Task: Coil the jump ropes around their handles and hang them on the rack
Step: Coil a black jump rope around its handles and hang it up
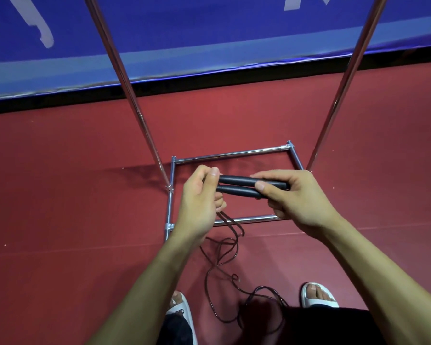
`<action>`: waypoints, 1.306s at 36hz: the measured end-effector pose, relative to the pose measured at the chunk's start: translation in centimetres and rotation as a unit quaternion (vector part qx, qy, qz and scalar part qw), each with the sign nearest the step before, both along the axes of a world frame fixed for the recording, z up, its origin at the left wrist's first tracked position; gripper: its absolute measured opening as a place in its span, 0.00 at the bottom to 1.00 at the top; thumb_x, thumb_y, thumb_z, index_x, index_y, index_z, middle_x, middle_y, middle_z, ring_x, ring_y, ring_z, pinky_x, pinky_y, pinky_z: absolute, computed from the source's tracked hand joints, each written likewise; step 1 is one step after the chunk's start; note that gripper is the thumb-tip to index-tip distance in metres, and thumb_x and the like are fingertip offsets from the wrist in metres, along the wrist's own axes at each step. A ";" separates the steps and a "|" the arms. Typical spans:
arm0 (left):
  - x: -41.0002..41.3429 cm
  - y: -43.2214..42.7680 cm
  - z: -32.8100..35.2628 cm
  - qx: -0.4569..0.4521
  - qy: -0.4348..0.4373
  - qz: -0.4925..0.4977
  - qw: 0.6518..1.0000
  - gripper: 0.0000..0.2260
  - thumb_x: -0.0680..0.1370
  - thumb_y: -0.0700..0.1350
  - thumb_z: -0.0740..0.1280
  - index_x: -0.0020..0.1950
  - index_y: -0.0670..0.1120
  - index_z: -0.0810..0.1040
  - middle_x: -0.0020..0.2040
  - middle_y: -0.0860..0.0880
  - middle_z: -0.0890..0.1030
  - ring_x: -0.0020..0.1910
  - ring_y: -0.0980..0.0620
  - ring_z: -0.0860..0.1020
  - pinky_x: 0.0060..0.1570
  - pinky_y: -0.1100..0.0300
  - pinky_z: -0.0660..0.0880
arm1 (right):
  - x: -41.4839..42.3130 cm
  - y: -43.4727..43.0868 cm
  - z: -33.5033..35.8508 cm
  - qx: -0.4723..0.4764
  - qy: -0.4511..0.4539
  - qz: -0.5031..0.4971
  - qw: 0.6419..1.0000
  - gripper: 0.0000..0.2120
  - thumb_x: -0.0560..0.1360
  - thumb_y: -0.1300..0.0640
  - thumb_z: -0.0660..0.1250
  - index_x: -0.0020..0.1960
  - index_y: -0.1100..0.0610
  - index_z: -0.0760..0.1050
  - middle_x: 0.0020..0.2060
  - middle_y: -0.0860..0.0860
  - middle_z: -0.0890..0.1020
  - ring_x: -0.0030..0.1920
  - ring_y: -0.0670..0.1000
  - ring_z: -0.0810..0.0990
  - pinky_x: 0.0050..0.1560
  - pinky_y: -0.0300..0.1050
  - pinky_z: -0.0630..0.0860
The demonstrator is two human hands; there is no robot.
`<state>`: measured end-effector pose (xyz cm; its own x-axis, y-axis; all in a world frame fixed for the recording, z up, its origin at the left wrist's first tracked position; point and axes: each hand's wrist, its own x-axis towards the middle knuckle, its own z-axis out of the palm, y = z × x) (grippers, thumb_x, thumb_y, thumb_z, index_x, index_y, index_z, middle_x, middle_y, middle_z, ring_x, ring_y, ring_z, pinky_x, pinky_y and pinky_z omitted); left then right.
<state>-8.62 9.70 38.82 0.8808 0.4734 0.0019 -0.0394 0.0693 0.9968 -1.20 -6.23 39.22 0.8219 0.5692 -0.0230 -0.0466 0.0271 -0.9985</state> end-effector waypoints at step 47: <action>-0.9 1.2 3.4 0.259 -0.022 0.150 0.954 0.12 0.82 0.48 0.60 0.38 0.50 0.69 0.27 0.55 0.70 0.28 0.52 0.73 0.39 0.42 0.77 | -4.2 2.7 3.6 -0.262 -0.413 -0.055 0.870 0.08 0.75 0.48 0.70 0.39 0.50 0.78 0.29 0.46 0.76 0.38 0.55 0.76 0.41 0.49 0.74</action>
